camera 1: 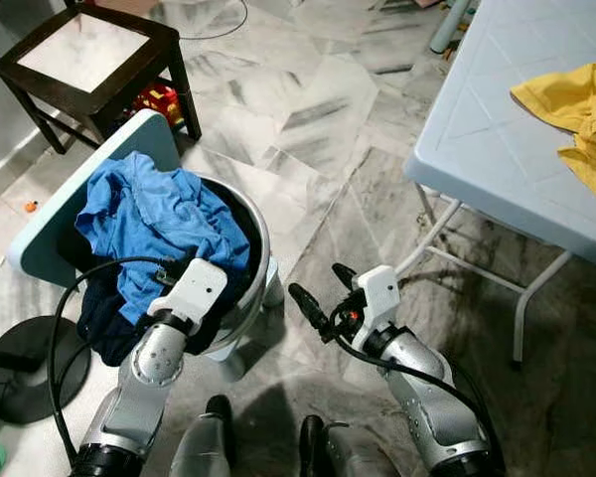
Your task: Hang hanger
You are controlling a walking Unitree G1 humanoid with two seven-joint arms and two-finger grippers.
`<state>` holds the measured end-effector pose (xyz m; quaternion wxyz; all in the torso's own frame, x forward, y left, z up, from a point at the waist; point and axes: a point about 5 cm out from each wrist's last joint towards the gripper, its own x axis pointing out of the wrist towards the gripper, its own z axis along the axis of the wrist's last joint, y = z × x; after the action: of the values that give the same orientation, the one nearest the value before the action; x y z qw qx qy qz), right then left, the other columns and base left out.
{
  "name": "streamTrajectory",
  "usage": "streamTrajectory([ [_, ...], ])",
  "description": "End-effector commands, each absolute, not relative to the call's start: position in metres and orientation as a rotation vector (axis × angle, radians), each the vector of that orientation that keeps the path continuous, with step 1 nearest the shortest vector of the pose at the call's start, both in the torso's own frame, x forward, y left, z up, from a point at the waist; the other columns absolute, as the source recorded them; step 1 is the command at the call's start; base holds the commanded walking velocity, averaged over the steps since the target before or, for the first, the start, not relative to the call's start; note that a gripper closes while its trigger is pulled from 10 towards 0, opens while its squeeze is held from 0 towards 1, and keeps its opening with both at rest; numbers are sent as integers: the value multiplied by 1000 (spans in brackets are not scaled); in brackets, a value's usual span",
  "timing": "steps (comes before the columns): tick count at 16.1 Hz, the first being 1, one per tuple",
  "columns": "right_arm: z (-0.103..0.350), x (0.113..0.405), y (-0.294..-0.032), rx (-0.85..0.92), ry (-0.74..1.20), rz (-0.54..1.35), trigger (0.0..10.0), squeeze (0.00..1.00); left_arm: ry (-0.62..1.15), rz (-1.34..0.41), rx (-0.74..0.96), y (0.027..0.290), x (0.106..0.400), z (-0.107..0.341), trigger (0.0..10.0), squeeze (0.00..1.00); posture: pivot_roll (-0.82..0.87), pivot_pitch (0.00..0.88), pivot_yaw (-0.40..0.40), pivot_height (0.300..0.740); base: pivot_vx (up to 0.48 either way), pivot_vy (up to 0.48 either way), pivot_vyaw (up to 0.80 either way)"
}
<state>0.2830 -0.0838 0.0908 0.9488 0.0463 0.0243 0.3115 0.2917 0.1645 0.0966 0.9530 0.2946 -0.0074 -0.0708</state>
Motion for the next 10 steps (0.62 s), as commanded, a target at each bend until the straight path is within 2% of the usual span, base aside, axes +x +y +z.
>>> streamTrajectory([
  [1,83,280,-86,95,80,624,10000,0,21,-153,602,165,285,88,10000,0,152,310,-86,740,0,0,0],
  [4,81,279,-85,96,84,627,10000,0,42,-152,591,167,283,84,9765,0,154,309,-88,740,0,0,0],
  [5,82,279,-84,95,84,631,10000,0,45,-153,573,167,284,83,1137,0,154,309,-88,740,0,0,0],
  [6,82,279,-84,94,82,632,10000,0,44,-155,562,167,286,84,0,0,149,306,-87,740,0,0,0],
  [10,81,279,-87,91,83,623,10000,0,43,-165,554,167,286,84,0,0,143,308,-84,740,0,0,0],
])
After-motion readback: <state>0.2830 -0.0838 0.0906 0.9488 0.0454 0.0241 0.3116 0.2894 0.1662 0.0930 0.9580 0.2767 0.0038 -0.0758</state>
